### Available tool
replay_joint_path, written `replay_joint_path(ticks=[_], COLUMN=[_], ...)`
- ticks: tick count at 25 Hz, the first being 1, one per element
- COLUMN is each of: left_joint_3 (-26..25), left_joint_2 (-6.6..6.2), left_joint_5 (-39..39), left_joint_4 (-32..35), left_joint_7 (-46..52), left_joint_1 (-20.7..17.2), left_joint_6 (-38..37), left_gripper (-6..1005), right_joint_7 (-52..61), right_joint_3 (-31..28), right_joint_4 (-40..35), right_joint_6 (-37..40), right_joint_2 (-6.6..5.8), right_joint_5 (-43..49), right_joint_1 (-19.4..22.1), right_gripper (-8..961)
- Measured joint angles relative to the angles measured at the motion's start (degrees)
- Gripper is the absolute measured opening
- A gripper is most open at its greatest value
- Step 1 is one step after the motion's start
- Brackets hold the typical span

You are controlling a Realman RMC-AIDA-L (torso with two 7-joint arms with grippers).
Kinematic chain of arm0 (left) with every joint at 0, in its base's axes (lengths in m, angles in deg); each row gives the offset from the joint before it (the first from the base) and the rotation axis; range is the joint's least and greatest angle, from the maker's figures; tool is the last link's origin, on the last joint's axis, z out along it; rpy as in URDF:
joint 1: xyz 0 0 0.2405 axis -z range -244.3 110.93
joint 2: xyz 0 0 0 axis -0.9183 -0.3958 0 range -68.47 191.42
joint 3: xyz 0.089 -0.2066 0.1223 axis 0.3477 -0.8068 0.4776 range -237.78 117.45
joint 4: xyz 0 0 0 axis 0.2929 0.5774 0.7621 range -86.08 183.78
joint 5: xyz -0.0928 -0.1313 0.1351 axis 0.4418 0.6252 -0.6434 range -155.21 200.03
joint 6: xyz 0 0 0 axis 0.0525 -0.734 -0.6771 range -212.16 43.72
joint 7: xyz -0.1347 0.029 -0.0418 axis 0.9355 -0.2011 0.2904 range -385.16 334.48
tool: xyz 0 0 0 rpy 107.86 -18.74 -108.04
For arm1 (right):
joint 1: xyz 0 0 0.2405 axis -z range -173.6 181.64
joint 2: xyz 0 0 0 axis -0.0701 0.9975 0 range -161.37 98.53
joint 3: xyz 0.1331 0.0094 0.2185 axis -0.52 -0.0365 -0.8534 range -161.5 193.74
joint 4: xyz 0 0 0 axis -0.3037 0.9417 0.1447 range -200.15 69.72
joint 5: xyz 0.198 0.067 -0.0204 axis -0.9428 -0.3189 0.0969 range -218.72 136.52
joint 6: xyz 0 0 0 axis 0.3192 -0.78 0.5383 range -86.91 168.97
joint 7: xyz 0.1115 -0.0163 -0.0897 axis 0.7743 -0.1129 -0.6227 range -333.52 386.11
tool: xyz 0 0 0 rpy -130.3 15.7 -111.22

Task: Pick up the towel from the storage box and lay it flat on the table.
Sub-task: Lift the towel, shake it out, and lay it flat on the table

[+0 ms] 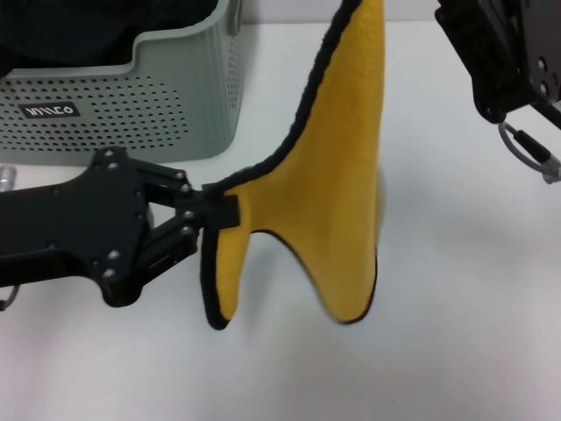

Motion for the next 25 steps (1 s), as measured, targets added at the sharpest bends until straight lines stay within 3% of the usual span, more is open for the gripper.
replay_joint_path(ticks=[7,25], left_joint_3=[-0.3,-0.4], left_joint_2=[0.02,-0.07], left_joint_5=[-1.6,-3.6], left_joint_4=[-7.3,-19.5], left_joint_7=[-2.1,-8.0], left_joint_1=[4.7,9.2], left_joint_6=[0.4,2.4], left_gripper=[36,90], right_joint_7=[3.9,12.1], right_joint_3=[-2.1,-7.9], right_joint_4=[-2.6,-6.4], right_joint_6=[-0.3,-1.9], right_joint_2=[-0.41,0.0], right_joint_5=[0.8,5.1], right_joint_1=[-0.5,-2.2], right_gripper=[4,4])
